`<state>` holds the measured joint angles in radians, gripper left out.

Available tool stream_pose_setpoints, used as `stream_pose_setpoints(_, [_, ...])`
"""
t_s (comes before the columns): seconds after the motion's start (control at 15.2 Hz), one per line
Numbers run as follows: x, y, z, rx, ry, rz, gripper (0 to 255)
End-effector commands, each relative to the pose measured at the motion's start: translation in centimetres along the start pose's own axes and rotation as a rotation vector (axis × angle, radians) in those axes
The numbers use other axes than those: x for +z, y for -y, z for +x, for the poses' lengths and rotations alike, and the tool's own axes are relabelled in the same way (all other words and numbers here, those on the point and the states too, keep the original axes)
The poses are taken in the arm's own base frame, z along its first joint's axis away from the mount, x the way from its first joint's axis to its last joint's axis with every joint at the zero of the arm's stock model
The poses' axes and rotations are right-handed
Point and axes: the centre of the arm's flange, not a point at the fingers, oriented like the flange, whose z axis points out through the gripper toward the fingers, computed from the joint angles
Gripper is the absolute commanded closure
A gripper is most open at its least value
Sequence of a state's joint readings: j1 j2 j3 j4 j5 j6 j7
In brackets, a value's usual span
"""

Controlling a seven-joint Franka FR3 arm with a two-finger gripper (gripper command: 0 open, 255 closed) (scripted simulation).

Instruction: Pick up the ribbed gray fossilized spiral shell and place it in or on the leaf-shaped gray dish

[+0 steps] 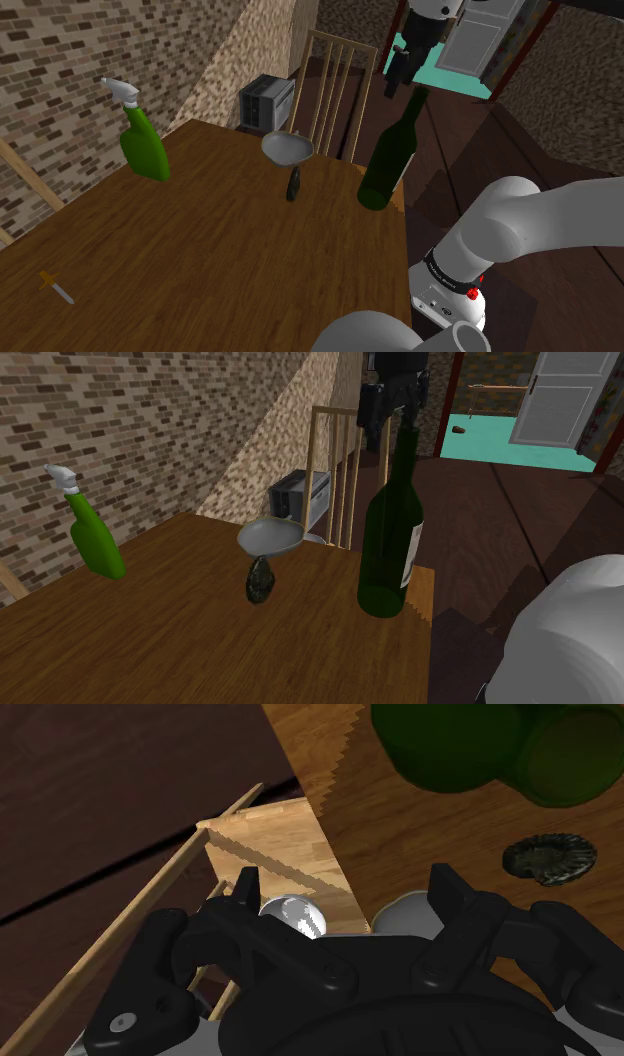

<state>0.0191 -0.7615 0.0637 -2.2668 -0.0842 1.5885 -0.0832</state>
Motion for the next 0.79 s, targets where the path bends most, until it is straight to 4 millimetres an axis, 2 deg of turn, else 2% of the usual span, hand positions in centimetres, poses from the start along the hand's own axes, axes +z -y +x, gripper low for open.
stream_pose_setpoints(0.0, [0.0,0.0,0.0,0.000,0.000,0.000,0])
stream_pose_setpoints(0.33, [3.6,4.9,0.6,0.220,0.048,0.036,0])
stream_pose_setpoints(0.73, [7.8,10.6,2.5,0.484,0.105,0.078,0])
